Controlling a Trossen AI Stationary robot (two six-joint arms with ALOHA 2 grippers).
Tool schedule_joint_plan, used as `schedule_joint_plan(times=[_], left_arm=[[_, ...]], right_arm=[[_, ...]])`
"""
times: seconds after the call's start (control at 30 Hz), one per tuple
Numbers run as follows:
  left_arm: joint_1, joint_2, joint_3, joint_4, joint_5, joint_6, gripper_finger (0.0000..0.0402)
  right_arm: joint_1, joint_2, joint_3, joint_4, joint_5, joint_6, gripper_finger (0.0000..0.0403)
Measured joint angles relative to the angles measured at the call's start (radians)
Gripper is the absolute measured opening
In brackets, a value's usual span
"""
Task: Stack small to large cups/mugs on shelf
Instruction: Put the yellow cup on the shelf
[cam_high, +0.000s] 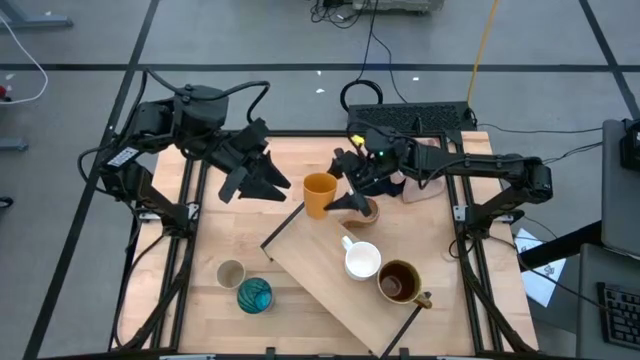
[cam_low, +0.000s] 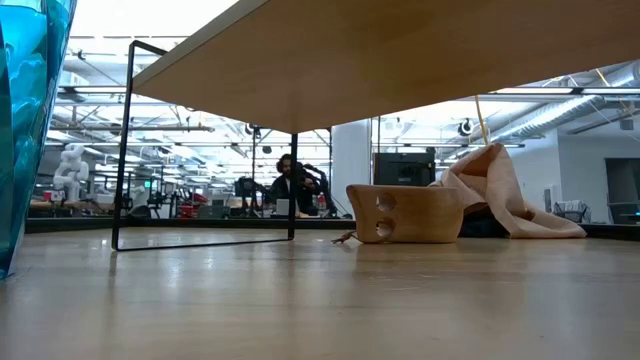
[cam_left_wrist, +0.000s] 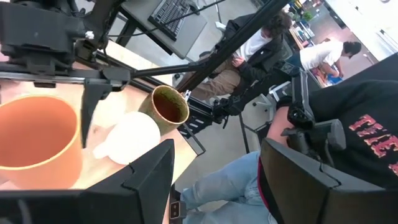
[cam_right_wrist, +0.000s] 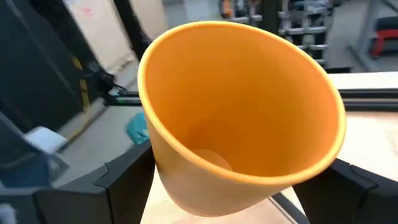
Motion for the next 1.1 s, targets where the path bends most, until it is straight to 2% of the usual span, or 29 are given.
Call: schedule_joint_plan(times=[0.33,0.47,0.63,1.1], left_arm=[[0.0,0.0,0.0,0.001,-0.023,-0.003,0.0239],[0.0,0.0,0.0,0.002,-0.025,-0.005,0.0239],[0.0,0.0,0.0,0.006,-0.025,-0.007,0.0239],[0.0,0.0,0.0,0.008,-0.034,-0.007,0.0239]], right_arm=[[0.039,0.0,0.0,-0.15,0.088,-0.17,0.0318],[0.062,0.0,0.0,-0.152,0.113,-0.221,0.0318],[0.083,0.007,0.0,-0.168,0.198,-0.28,0.0318],[0.092,0.056,0.001,-0.211,0.242,-0.307,0.0318]])
